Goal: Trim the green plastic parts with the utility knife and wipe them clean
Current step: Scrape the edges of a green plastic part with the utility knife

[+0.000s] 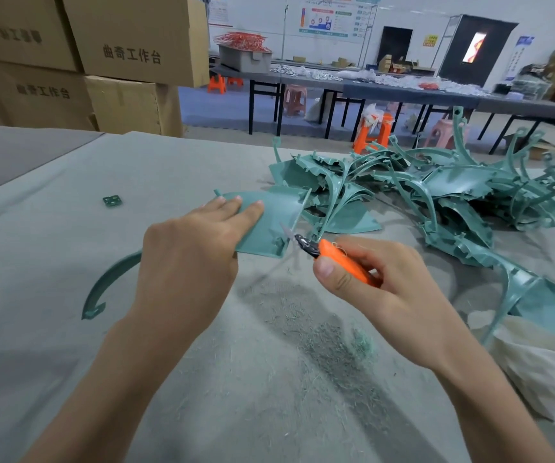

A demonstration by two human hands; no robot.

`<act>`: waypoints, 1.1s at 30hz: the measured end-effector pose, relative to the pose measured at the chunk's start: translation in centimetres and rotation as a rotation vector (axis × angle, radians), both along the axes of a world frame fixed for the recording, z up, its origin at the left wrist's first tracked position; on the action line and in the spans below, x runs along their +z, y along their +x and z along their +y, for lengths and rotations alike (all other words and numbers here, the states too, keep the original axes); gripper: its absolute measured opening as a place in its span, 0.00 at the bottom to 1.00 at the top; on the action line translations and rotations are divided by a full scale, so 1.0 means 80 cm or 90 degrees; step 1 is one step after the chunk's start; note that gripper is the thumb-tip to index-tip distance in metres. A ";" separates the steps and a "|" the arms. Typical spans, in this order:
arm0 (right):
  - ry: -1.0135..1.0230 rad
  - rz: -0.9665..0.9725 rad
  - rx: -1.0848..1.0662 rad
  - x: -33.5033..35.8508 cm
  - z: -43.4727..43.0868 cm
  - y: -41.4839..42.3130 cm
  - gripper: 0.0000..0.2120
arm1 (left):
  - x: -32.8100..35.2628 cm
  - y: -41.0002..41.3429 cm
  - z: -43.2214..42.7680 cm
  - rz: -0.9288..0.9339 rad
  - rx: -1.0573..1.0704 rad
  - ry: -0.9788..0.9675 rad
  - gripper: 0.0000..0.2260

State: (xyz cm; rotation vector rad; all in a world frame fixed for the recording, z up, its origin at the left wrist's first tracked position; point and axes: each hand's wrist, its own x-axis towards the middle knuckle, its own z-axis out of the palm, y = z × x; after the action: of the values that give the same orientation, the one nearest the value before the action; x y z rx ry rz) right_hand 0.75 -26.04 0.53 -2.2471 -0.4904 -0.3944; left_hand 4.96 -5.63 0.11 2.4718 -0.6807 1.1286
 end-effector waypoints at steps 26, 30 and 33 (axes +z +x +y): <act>0.000 -0.020 -0.069 -0.004 -0.006 0.007 0.28 | -0.008 0.003 -0.007 -0.021 -0.038 0.021 0.24; -0.011 -0.023 -0.089 -0.006 -0.005 0.008 0.29 | -0.010 0.004 -0.006 -0.019 -0.043 0.009 0.23; -0.022 -0.031 -0.103 -0.008 -0.004 0.009 0.29 | -0.010 0.003 -0.007 -0.009 -0.038 0.019 0.24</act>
State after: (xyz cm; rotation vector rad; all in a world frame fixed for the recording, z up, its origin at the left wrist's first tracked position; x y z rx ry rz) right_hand 1.46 -26.34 -0.08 -2.3234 -0.3439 -0.5273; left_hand 5.23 -6.18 -0.68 2.4532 -0.7749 1.1238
